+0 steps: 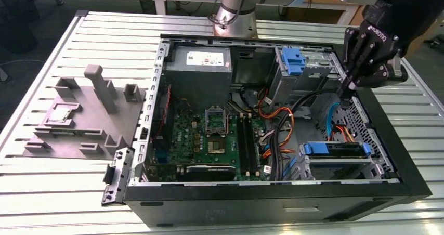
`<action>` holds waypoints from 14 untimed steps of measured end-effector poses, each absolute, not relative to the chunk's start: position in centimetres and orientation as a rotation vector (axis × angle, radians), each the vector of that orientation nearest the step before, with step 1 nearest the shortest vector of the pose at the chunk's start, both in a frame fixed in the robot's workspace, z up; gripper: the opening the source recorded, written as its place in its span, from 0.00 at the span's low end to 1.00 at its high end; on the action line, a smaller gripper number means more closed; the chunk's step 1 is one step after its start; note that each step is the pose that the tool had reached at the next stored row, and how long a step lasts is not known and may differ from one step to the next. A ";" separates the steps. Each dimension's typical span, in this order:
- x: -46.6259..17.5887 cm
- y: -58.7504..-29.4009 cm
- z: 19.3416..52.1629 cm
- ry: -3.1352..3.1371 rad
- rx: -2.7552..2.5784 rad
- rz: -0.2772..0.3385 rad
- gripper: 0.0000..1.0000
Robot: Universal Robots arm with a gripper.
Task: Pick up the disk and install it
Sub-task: 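Insert the second disk wire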
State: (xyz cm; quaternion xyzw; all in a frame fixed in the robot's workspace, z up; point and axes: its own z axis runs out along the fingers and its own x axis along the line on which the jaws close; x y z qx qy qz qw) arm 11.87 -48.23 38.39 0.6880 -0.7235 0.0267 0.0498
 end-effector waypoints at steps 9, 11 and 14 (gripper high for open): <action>12.4 -47.9 37.8 -2.188 2.061 0.131 0.23; 12.4 -47.9 37.8 -2.171 2.043 0.168 0.35; 12.4 -47.5 37.5 -2.154 2.026 0.200 0.41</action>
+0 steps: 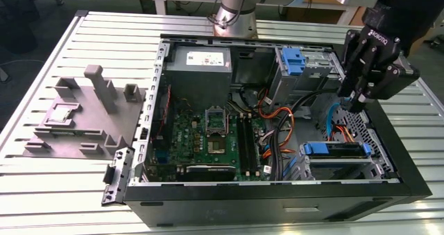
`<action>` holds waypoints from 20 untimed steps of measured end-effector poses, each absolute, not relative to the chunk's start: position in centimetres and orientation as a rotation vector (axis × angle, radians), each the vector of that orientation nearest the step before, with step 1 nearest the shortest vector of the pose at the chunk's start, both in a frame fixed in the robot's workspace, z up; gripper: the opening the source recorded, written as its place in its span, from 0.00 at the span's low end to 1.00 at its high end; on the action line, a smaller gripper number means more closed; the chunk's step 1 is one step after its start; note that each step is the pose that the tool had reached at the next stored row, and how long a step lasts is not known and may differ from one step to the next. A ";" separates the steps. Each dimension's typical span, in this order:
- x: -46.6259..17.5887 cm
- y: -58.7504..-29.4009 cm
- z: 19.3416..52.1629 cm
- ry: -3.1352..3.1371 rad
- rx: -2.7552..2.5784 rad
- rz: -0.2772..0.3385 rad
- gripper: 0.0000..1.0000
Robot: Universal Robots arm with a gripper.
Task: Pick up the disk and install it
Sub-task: 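Insert the second disk wire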
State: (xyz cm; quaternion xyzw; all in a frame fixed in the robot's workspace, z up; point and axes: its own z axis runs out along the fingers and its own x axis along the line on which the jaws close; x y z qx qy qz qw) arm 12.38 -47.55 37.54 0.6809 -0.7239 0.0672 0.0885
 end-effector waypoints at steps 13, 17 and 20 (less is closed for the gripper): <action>12.4 -46.4 36.3 -2.102 1.973 0.298 0.33; 12.4 -46.3 35.9 -2.086 1.958 0.326 0.21; 12.4 -46.3 35.7 -2.076 1.947 0.344 0.21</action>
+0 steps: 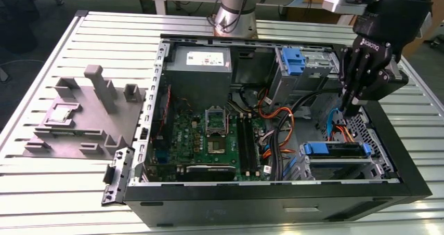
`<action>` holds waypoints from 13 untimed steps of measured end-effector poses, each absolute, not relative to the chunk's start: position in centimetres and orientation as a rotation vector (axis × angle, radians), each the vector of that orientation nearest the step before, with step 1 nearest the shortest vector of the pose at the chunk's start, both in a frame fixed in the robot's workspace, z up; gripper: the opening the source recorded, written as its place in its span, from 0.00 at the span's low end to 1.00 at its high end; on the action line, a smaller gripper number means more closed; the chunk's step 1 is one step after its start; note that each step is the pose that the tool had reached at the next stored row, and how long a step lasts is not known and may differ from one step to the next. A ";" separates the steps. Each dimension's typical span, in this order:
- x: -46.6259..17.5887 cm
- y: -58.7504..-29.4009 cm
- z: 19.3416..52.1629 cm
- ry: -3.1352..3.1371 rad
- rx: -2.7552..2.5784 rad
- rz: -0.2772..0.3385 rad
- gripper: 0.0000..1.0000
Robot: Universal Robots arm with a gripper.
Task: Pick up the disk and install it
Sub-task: 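Insert the second disk wire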
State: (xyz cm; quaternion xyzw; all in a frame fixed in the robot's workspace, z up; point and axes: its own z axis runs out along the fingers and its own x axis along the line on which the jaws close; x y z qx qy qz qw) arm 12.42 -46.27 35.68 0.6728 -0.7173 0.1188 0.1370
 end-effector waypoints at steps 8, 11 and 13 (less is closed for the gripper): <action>12.4 -46.3 35.6 -2.074 1.945 0.347 0.20; 12.4 -46.6 35.6 -2.070 1.949 0.348 0.16; 12.2 -46.9 35.6 -2.067 1.953 0.349 0.16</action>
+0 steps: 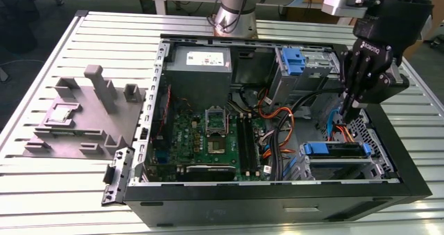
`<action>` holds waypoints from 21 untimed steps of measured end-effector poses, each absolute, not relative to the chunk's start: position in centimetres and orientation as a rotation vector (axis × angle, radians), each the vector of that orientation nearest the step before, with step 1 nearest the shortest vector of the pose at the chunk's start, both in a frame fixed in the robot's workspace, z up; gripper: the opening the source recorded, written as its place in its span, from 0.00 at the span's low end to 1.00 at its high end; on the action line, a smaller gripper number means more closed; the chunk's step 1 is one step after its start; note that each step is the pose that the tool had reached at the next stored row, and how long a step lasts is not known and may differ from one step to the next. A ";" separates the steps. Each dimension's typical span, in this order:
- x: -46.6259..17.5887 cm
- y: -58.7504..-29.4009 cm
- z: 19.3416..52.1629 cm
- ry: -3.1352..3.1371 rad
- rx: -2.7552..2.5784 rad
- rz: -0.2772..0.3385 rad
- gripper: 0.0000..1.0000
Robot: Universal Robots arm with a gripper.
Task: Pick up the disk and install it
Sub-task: 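Insert the second disk wire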
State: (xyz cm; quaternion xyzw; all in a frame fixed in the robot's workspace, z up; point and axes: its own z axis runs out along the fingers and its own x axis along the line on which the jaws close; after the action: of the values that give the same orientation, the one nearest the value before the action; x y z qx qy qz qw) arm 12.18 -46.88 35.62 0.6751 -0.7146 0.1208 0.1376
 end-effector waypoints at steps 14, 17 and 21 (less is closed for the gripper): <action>11.6 -48.4 35.4 -2.118 2.008 0.294 0.16; 11.5 -49.0 35.3 -2.114 2.015 0.296 0.16; 11.3 -49.4 35.2 -2.108 2.028 0.305 0.16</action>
State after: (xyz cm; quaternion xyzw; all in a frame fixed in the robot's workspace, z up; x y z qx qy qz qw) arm 11.34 -49.39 35.16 0.6862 -0.7131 0.1030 0.1001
